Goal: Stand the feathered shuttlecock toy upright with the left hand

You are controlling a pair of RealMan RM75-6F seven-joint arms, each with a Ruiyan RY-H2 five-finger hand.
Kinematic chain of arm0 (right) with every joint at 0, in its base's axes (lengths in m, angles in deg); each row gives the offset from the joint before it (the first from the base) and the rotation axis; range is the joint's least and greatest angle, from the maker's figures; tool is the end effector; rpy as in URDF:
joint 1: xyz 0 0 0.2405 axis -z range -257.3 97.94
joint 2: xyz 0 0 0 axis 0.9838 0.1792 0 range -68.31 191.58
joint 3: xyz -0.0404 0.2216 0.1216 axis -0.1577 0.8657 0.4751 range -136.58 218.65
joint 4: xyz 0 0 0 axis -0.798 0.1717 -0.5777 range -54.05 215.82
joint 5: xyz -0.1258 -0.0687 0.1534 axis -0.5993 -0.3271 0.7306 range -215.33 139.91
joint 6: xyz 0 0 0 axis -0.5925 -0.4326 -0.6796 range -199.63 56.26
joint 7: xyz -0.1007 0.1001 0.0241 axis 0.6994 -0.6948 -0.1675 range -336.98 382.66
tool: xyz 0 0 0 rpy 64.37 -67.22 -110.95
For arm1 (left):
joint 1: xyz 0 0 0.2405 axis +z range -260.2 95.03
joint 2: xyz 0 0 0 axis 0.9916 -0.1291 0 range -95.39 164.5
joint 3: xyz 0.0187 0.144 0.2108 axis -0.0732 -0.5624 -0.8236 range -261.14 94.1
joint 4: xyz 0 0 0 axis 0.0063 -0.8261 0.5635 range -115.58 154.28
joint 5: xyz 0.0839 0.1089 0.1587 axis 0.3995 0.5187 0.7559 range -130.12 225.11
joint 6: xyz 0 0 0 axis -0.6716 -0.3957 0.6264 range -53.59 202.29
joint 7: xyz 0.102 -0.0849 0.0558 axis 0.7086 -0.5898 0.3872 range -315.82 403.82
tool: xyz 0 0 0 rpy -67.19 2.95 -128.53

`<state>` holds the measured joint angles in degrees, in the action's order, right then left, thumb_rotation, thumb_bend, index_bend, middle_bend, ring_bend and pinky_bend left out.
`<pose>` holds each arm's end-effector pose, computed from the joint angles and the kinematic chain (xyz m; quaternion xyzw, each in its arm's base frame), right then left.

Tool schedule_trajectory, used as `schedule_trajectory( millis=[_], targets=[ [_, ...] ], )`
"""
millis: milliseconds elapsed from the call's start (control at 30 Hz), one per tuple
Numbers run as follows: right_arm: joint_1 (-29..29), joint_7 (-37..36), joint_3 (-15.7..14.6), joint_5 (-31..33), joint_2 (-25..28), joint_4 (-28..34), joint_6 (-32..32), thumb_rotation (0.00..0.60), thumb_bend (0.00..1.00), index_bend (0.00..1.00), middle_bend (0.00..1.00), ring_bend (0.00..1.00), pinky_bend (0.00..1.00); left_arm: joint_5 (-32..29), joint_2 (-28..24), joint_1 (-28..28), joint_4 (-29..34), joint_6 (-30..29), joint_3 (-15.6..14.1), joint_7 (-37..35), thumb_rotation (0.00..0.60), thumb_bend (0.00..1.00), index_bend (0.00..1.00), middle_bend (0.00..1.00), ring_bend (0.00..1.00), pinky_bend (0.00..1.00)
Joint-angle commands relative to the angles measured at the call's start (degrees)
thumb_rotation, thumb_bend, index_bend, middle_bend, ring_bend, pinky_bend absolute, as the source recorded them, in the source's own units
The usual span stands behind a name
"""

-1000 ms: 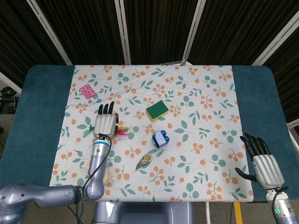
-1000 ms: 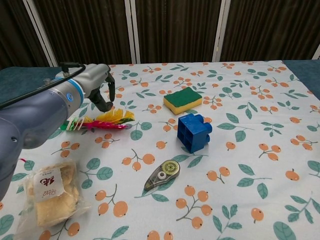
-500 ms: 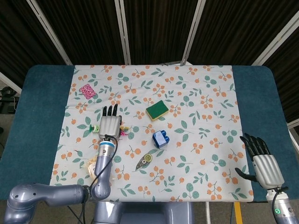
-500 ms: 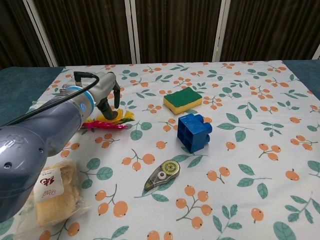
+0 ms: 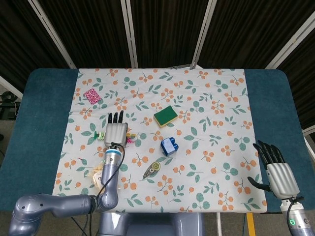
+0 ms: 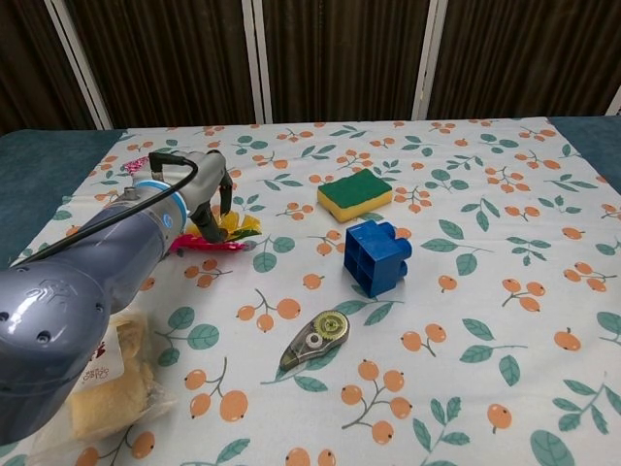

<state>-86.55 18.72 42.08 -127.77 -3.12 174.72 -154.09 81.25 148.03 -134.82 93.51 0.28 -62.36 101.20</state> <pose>-0.2941 -0.1834 0.1388 0.6169 -0.4159 0.4167 0.5223 -0.0873 0.3528 -0.0857 -0.6693 -0.3890 -0.2584 0.5778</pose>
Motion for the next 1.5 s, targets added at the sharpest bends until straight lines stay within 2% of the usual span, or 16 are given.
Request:
schedule_trajectory(
  millis=[33, 1000, 1267, 1500],
  targets=[
    [0.0, 0.0, 0.02, 0.04, 0.03, 0.02, 0.01, 0.6, 0.11, 0.05, 0.0, 0.0, 0.0, -0.13, 0.43, 0.06, -0.56, 0.18, -0.04, -0.25, 0.6, 0.36, 0.52, 0.0, 0.0, 0.0],
    [0.03, -0.66, 0.05, 0.53, 0.47, 0.82, 0.44, 0.6, 0.11, 0.05, 0.0, 0.0, 0.0, 1.49, 4.77, -1.34, -6.74, 1.95, 1.17, -1.18, 0.6, 0.37, 0.56, 0.0, 0.0, 0.0],
    [0.02, -0.43, 0.07, 0.35, 0.43, 0.61, 0.34, 0.6, 0.11, 0.05, 0.0, 0.0, 0.0, 1.18, 5.45, -1.09, -8.19, 2.27, 1.69, -1.27, 0.6, 0.46, 0.57, 0.0, 0.0, 0.0],
    [0.0, -0.47, 0.09, 0.3, 0.4, 0.56, 0.32, 0.6, 0.11, 0.05, 0.0, 0.0, 0.0, 1.63, 5.35, -0.5, -8.06, 2.38, 1.58, -1.64, 0.6, 0.5, 0.58, 0.0, 0.0, 0.0]
  ],
)
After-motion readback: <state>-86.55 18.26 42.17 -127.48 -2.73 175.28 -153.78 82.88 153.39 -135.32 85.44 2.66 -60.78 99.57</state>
